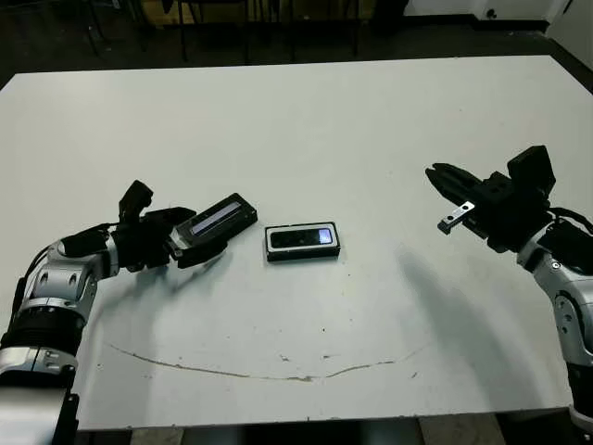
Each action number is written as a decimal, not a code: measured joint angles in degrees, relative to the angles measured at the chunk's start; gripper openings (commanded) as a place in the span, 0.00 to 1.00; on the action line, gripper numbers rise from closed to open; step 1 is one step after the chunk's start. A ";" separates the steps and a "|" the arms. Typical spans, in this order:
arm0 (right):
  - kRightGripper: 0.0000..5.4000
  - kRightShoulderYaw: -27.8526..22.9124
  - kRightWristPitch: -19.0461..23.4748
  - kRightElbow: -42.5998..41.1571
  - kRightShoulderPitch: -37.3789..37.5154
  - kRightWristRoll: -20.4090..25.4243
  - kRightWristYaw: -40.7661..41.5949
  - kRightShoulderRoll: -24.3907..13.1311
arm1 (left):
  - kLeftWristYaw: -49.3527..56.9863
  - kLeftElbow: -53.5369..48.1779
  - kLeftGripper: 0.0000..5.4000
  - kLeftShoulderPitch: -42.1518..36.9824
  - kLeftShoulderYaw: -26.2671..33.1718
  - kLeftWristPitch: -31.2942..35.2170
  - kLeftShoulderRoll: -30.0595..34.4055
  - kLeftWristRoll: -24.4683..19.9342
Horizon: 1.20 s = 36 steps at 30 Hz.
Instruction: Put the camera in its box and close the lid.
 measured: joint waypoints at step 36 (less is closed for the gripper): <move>0.00 0.30 1.08 -0.76 0.79 -0.12 -1.10 -0.02 | 3.43 -5.15 0.49 3.29 0.73 -6.15 0.23 1.11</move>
